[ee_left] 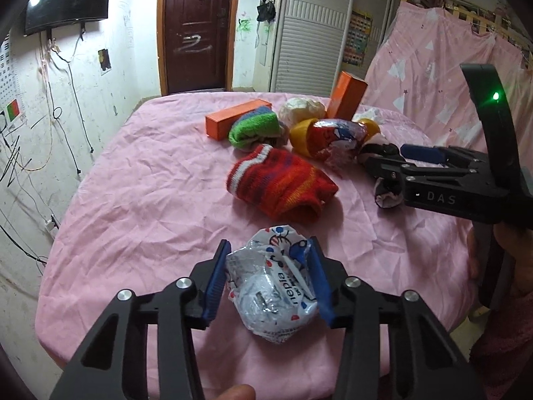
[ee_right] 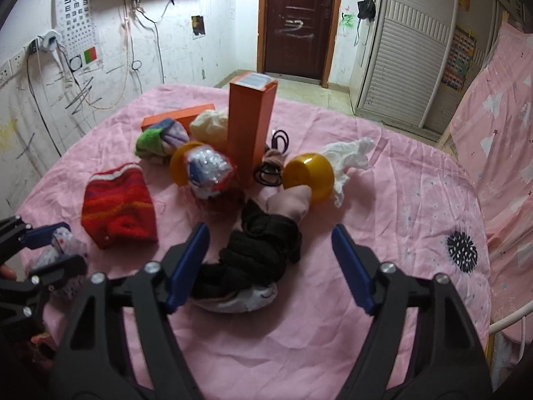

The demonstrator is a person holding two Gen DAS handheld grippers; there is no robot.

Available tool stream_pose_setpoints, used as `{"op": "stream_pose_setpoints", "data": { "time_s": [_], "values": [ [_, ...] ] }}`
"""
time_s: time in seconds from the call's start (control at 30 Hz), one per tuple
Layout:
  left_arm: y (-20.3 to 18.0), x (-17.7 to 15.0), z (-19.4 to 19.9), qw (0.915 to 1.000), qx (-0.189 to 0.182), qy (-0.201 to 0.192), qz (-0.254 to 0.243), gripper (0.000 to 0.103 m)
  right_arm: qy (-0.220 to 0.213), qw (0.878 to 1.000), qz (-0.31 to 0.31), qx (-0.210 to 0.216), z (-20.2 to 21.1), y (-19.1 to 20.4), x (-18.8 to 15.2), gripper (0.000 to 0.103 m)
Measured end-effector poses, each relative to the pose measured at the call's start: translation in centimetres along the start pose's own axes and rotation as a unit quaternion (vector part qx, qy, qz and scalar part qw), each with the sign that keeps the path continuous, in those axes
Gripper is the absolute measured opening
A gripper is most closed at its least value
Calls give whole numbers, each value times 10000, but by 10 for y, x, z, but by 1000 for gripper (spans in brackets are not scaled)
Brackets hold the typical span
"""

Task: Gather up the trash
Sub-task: 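Grasp the clear printed plastic wrapper with the left tool while the right tool grasps the black sock, then carry both items to the yellow bin and open both tools to drop them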

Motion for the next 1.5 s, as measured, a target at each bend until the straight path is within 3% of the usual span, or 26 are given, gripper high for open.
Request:
{"op": "stream_pose_setpoints", "data": {
  "time_s": [0.13,0.47,0.8,0.97,1.23,1.5],
  "values": [
    [6,4,2,9999,103,-118,73,36,90,9999,-69,129,-4,2,-1,45],
    [4,14,5,9996,111,-256,87,35,125,9996,-31,233,-5,4,-2,35],
    [4,21,10,9990,222,-357,179,35,-321,9973,-474,457,20,-9,-7,34],
    [-4,32,18,9981,286,-534,114,35,-782,9925,-804,480,44,-26,-1,34],
    [-33,58,34,9952,237,-949,-91,35,-1558,9800,-1224,199,96,-68,4,34],
    [-70,79,41,9922,57,-1203,-305,35,-2034,9673,-1489,-286,141,-116,-4,34]
  ]
}}
Point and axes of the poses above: each gripper's, at about its wrist camera, not at the fingertips, and z roughly against the way its jaws point, y to its left, x to its top, the point moved 4 cm from there along -z, roughly the way its jaws point, and after that the axes turned 9 degrees about -y, right-handed, at the moved point
